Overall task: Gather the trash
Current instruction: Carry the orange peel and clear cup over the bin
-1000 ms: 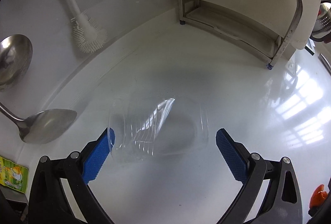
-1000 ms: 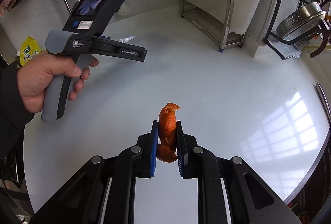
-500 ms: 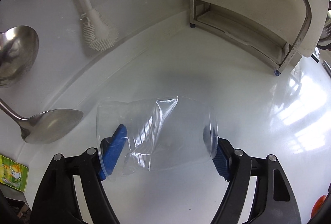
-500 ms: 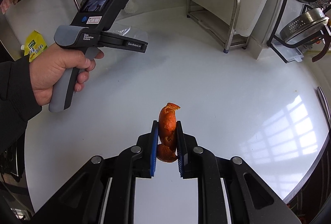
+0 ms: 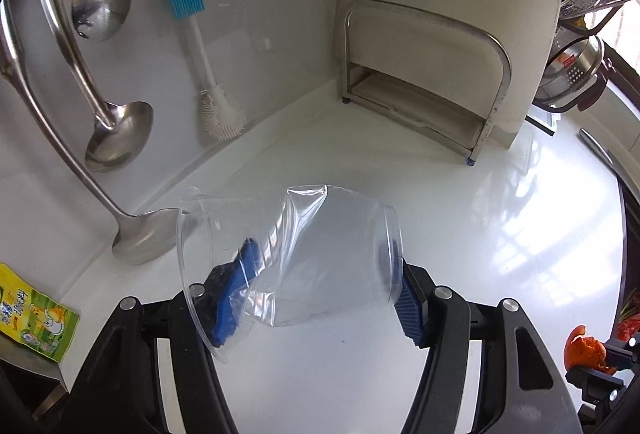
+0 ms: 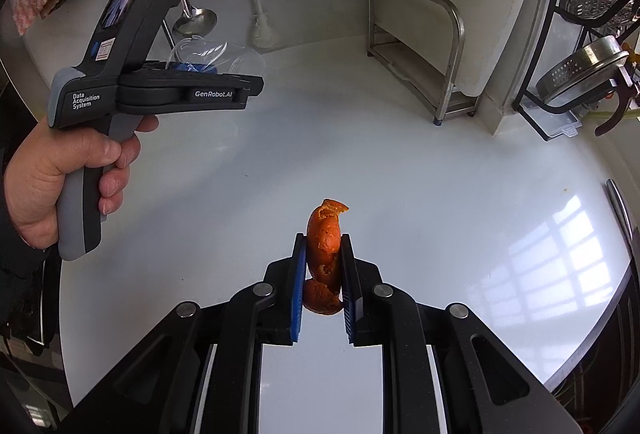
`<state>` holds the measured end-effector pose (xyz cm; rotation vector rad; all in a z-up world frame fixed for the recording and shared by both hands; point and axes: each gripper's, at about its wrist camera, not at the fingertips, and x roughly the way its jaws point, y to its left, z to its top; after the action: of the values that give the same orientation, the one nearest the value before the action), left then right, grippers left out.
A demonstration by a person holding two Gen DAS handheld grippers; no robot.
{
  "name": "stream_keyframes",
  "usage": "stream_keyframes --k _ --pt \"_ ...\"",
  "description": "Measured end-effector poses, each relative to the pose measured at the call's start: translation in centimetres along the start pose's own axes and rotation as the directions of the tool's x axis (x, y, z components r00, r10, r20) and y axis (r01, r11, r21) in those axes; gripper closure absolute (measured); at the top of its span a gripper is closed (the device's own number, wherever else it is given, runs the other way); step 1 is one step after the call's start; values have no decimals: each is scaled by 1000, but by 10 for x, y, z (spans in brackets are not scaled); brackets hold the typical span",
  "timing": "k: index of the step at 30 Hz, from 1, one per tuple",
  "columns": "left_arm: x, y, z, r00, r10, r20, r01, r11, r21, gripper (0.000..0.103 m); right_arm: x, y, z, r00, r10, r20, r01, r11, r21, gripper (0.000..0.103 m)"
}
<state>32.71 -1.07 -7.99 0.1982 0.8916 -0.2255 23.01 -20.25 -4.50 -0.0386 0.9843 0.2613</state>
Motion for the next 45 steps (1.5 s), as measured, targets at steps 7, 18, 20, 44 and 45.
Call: stream_keyframes --k 7,18,20,44,45 --pt "-48 -5 -28 1000 8 31 -8 1000 8 42 -12 2 -11 1000 13 10 -14 1000 4 88" --pt "-122 -26 -85 998 -17 58 18 1000 -3 42 -43 9 -42 999 31 28 -31 1000 -3 88" --pt "-134 -31 -95 998 -20 63 21 1000 -6 42 -51 10 -50 999 34 29 -34 999 -6 88" --pt "-229 -123 -199 996 -76 44 75 997 20 42 -140 1 -186 997 72 4 -72 997 -20 88" --pt "-230 -128 -204 996 -83 38 82 996 22 42 -143 0 -193 997 72 1 -72 997 -16 88"
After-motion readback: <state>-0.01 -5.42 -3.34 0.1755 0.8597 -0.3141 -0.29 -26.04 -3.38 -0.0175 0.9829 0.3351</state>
